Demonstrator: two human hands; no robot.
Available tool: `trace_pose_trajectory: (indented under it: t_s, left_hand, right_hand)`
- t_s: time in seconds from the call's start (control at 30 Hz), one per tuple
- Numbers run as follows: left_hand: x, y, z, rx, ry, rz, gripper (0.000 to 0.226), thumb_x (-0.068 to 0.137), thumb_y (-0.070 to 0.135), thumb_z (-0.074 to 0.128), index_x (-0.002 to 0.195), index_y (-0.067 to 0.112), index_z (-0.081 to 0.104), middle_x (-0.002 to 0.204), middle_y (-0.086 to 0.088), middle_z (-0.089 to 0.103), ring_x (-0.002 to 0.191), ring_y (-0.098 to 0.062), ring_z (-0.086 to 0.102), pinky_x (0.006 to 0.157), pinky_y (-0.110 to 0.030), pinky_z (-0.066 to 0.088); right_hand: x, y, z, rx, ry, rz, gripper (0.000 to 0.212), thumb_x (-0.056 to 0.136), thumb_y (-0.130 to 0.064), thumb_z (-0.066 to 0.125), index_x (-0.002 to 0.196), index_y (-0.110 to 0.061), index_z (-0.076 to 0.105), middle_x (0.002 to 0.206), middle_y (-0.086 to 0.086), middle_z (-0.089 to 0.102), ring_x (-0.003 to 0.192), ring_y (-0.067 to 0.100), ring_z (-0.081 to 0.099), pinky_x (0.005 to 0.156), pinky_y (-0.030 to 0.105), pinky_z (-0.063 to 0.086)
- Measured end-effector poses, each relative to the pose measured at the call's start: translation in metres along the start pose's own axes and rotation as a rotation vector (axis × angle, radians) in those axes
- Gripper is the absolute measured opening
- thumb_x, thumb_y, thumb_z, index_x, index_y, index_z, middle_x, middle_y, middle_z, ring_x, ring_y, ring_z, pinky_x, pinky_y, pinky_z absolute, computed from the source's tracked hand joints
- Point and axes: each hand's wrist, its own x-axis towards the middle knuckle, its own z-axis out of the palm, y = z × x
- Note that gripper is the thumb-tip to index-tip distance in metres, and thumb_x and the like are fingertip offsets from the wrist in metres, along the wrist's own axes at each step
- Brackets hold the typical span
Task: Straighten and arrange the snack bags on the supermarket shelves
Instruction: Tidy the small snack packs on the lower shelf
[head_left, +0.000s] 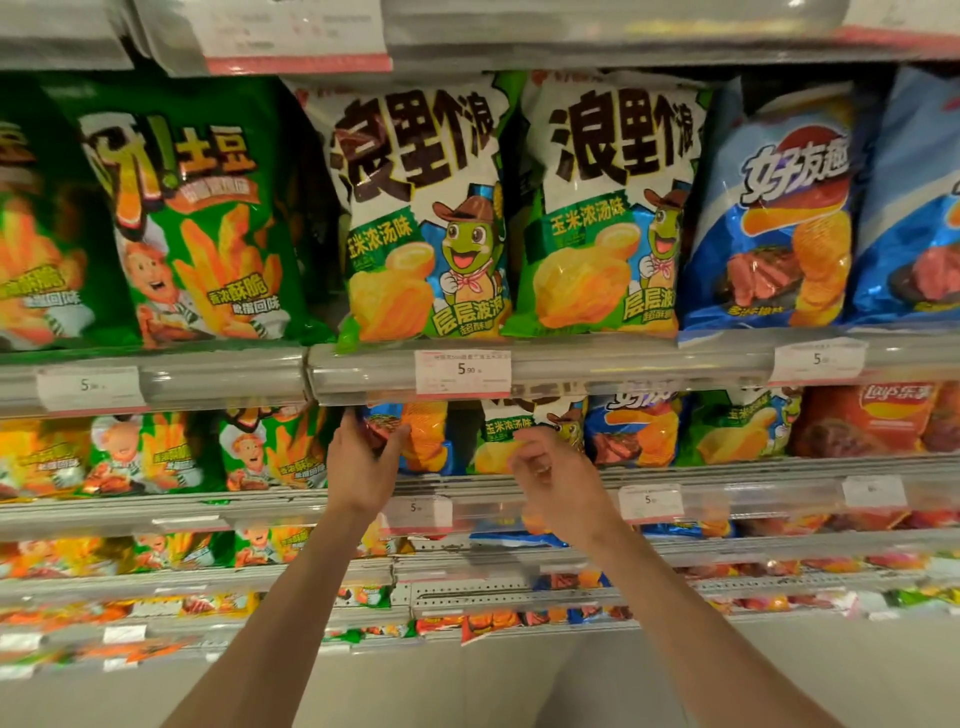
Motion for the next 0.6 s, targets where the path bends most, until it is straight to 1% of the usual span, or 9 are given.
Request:
trace_pose_trajectory:
  t_s: [0.07,0.13,0.2,0.3,0.33,0.4,0.47,0.53,0.6]
  left_hand:
    - [0.003,0.001,-0.002,0.039,0.029,0.007,0.058,0.089,0.045,0.075,0.115,-0.003,0.059,0.103,-0.022,0.064,0.102,-0.042,0.058,0.092,-0.055,0.048]
    - [0.002,0.005,-0.003,0.091,0.076,0.028,0.062,0.087,0.048,0.076,0.115,-0.006,0.062,0.105,-0.023,0.061,0.104,-0.042,0.054,0.094,-0.052,0.046]
    - [-0.001,0.008,-0.006,0.093,0.117,0.055,0.061,0.087,0.048,0.075,0.116,-0.004,0.064,0.107,-0.02,0.058,0.106,-0.04,0.051,0.095,-0.051,0.045]
    - [-0.005,0.011,-0.014,0.01,0.148,0.061,0.055,0.086,0.051,0.074,0.107,0.001,0.066,0.102,-0.015,0.056,0.101,-0.035,0.054,0.09,-0.05,0.048]
    - [-0.007,0.011,-0.017,-0.017,0.151,0.059,0.054,0.085,0.054,0.073,0.102,0.004,0.066,0.099,-0.012,0.055,0.097,-0.033,0.054,0.087,-0.049,0.049]
    - [-0.014,0.009,-0.024,-0.062,0.123,0.061,0.052,0.083,0.06,0.071,0.093,0.009,0.065,0.094,-0.009,0.056,0.092,-0.031,0.056,0.082,-0.048,0.051]
    - [-0.025,0.005,-0.029,-0.119,0.042,0.055,0.056,0.083,0.066,0.071,0.092,0.011,0.066,0.093,-0.013,0.063,0.088,-0.033,0.061,0.079,-0.052,0.053]
    - [-0.04,0.002,-0.032,-0.168,-0.018,0.041,0.062,0.079,0.072,0.068,0.096,0.013,0.067,0.096,-0.015,0.065,0.089,-0.033,0.064,0.081,-0.054,0.055]
    - [-0.059,0.0,-0.032,-0.222,-0.054,0.008,0.063,0.076,0.074,0.068,0.104,0.018,0.066,0.1,-0.014,0.066,0.093,-0.031,0.067,0.084,-0.054,0.056]
  right_hand:
    - [0.0,0.0,0.0,0.006,0.004,0.009,0.033,0.1,-0.019,0.064,0.133,-0.019,0.058,0.092,-0.025,0.063,0.086,-0.016,0.058,0.077,0.002,0.043]
    - [-0.001,0.001,0.001,0.022,0.001,0.016,0.034,0.1,-0.019,0.064,0.133,-0.018,0.058,0.094,-0.024,0.064,0.089,-0.012,0.059,0.078,0.003,0.044]
    - [0.0,0.001,0.0,0.037,-0.005,0.02,0.034,0.101,-0.02,0.063,0.134,-0.018,0.057,0.096,-0.022,0.064,0.092,-0.009,0.06,0.08,0.006,0.045]
    - [0.001,0.001,0.0,0.05,-0.002,0.03,0.034,0.101,-0.022,0.063,0.134,-0.019,0.058,0.098,-0.018,0.066,0.094,-0.004,0.06,0.086,0.016,0.049]
    - [0.002,0.001,0.001,0.061,-0.001,0.032,0.034,0.101,-0.022,0.063,0.134,-0.018,0.058,0.098,-0.017,0.066,0.096,-0.002,0.061,0.086,0.018,0.05]
    - [0.002,0.0,0.002,0.096,-0.003,0.037,0.035,0.1,-0.023,0.064,0.134,-0.017,0.059,0.099,-0.016,0.066,0.097,0.0,0.062,0.079,0.012,0.051]
    - [0.002,-0.001,0.002,0.149,-0.02,0.05,0.035,0.1,-0.027,0.064,0.133,-0.017,0.059,0.102,-0.015,0.066,0.099,-0.002,0.061,0.073,0.009,0.05]
    - [0.002,-0.003,0.002,0.198,-0.058,0.066,0.038,0.1,-0.036,0.062,0.134,-0.02,0.059,0.105,-0.015,0.066,0.103,-0.001,0.061,0.081,0.011,0.047]
    - [0.001,-0.008,0.002,0.235,-0.123,0.084,0.043,0.099,-0.047,0.061,0.134,-0.022,0.058,0.11,-0.012,0.066,0.107,0.003,0.062,0.086,0.014,0.045]
